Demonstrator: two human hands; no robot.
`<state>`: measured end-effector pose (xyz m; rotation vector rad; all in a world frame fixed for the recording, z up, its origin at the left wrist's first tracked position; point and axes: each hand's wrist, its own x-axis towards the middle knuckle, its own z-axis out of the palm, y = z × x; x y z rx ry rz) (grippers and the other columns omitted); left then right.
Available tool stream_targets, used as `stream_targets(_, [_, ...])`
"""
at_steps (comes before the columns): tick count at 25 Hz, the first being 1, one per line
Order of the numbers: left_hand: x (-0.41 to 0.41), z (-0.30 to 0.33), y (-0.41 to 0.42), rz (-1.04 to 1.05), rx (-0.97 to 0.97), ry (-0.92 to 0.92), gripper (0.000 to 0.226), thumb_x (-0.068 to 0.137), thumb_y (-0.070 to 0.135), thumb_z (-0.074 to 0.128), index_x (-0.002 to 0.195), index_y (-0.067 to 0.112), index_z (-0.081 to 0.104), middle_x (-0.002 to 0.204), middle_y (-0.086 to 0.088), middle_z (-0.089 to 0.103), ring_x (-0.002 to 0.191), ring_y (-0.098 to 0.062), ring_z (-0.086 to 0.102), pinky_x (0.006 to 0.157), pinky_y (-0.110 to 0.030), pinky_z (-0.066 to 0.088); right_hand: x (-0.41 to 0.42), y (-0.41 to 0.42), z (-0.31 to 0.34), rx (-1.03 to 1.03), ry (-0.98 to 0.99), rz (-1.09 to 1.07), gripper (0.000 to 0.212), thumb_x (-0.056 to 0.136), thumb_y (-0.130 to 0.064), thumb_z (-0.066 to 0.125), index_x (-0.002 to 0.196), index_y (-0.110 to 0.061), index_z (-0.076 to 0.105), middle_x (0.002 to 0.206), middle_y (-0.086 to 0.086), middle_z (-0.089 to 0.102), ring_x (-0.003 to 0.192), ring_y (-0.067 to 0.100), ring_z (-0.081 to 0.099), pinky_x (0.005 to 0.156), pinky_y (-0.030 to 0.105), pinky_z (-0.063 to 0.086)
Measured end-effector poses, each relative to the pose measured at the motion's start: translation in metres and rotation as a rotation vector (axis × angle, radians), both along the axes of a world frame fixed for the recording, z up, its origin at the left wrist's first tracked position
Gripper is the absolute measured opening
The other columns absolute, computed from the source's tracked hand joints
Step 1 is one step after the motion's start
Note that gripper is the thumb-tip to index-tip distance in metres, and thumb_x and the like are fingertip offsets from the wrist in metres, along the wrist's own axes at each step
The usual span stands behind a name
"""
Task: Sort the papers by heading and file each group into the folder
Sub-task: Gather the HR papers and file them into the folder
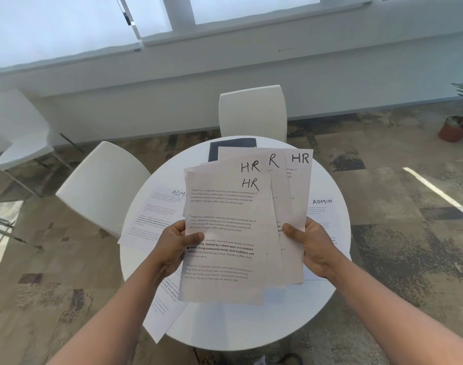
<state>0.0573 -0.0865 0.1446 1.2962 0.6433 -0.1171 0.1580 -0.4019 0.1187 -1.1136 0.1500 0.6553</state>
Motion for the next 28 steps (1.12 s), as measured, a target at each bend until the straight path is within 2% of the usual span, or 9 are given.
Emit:
stream_targets(3, [-0.002, 0.001, 0.005, 0.018, -0.003, -0.010, 0.042, 0.084, -0.015, 0.067, 0.125, -0.003, 0.064, 0.118, -0.024, 0.073, 0.101, -0.040, 0.073, 0.077, -0.045, 0.064, -0.001, 0.000, 0.000, 0.002, -0.003, 0.006, 0.050, 0.081, -0.012, 0.074, 0.129, -0.003, 0.064, 0.123, 0.020, 0.072, 0.115, 0.041, 0.069, 0.096, 0.054, 0.056])
stream_targets(10, [-0.007, -0.001, 0.019, 0.043, -0.024, -0.022, 0.048, 0.080, -0.013, 0.069, 0.127, -0.004, 0.063, 0.121, -0.024, 0.072, 0.106, -0.043, 0.071, 0.084, -0.051, 0.063, -0.002, -0.002, 0.006, 0.030, 0.007, -0.036, 0.045, 0.083, -0.009, 0.072, 0.127, -0.004, 0.064, 0.122, 0.020, 0.073, 0.113, 0.040, 0.070, 0.097, 0.055, 0.055])
stream_targets(18, [-0.005, 0.001, 0.019, 0.039, -0.032, -0.014, 0.050, 0.078, -0.011, 0.071, 0.127, -0.004, 0.063, 0.120, -0.023, 0.072, 0.105, -0.043, 0.072, 0.084, -0.053, 0.062, -0.006, 0.004, 0.006, 0.035, 0.010, -0.017, 0.045, 0.083, -0.010, 0.073, 0.127, -0.004, 0.065, 0.124, 0.020, 0.072, 0.117, 0.042, 0.067, 0.098, 0.055, 0.054])
stream_targets(23, [-0.002, -0.003, 0.016, 0.024, -0.068, 0.003, 0.049, 0.083, -0.008, 0.069, 0.131, -0.004, 0.061, 0.125, -0.023, 0.070, 0.115, -0.045, 0.067, 0.095, -0.058, 0.057, -0.012, 0.012, 0.008, 0.055, 0.027, 0.087, 0.047, 0.088, -0.010, 0.069, 0.134, -0.003, 0.061, 0.129, 0.023, 0.068, 0.121, 0.044, 0.064, 0.105, 0.061, 0.049])
stream_targets(28, [-0.001, -0.012, 0.002, 0.000, -0.095, 0.041, 0.039, 0.094, -0.005, 0.062, 0.132, -0.001, 0.061, 0.127, -0.021, 0.070, 0.116, -0.041, 0.068, 0.095, -0.051, 0.058, -0.021, 0.023, 0.009, 0.023, 0.024, 0.212, 0.043, 0.094, -0.019, 0.068, 0.135, -0.005, 0.062, 0.130, 0.022, 0.068, 0.122, 0.044, 0.064, 0.106, 0.064, 0.048])
